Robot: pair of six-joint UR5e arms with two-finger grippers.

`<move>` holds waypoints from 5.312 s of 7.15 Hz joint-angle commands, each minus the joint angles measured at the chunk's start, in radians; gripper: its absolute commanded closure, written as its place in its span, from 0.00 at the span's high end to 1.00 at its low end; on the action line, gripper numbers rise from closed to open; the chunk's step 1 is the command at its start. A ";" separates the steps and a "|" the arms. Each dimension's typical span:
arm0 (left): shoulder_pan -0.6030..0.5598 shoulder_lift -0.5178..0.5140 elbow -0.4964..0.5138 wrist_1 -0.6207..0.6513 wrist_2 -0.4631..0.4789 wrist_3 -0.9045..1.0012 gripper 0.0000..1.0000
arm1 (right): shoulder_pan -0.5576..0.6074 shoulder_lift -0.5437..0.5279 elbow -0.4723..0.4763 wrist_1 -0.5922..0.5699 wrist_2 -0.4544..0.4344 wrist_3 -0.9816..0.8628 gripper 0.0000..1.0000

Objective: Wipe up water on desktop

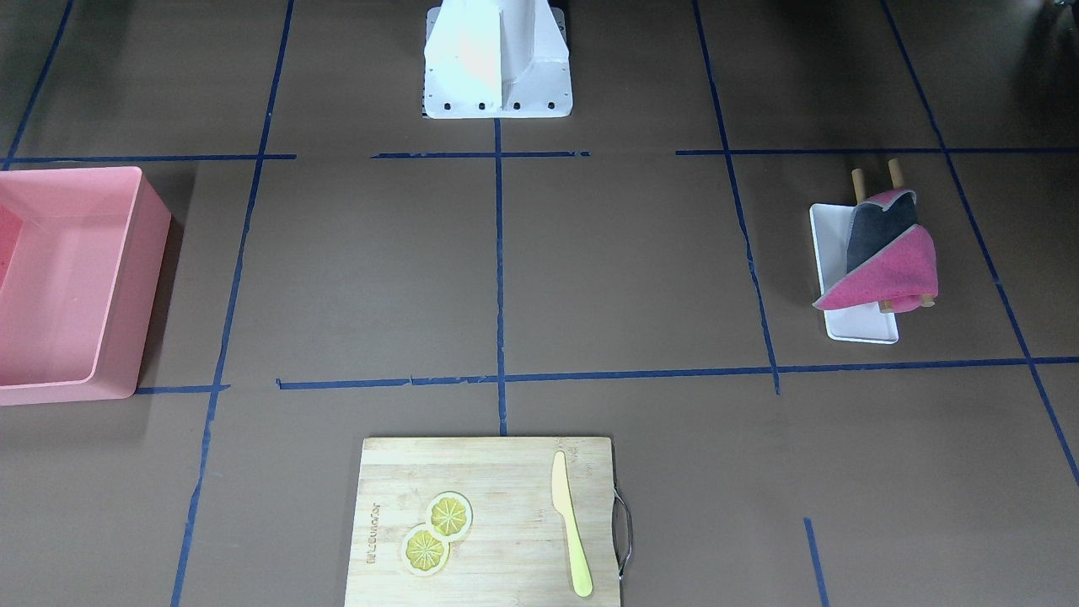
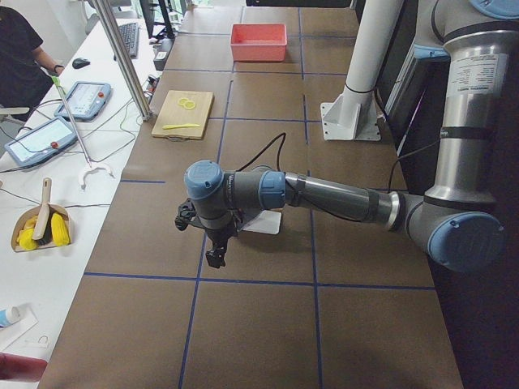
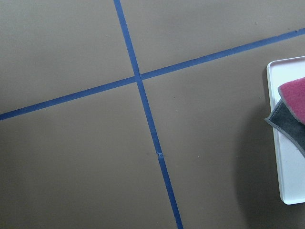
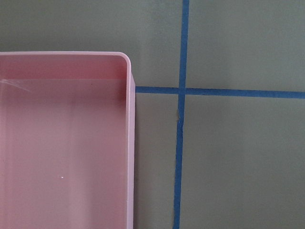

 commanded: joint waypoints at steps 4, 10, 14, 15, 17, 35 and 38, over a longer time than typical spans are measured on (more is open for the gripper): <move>0.002 -0.008 -0.014 0.003 0.011 -0.013 1.00 | -0.009 0.000 -0.002 -0.001 -0.003 0.002 1.00; 0.005 0.072 -0.015 -0.161 -0.032 -0.009 1.00 | -0.034 0.001 -0.001 0.001 -0.001 0.006 1.00; 0.168 0.046 -0.032 -0.281 -0.072 -0.403 1.00 | -0.034 0.001 -0.001 0.001 -0.001 0.006 1.00; 0.223 0.029 -0.030 -0.286 -0.069 -0.483 1.00 | -0.034 0.001 0.001 0.001 -0.001 0.006 1.00; 0.268 -0.038 -0.044 -0.286 -0.068 -0.685 1.00 | -0.034 0.001 0.007 0.001 0.000 0.006 1.00; 0.407 -0.081 -0.168 -0.273 0.003 -0.856 0.00 | -0.041 -0.005 0.010 0.059 0.000 -0.002 1.00; 0.423 -0.220 -0.221 -0.273 -0.038 -1.205 0.00 | -0.092 -0.020 0.010 0.173 0.089 0.035 1.00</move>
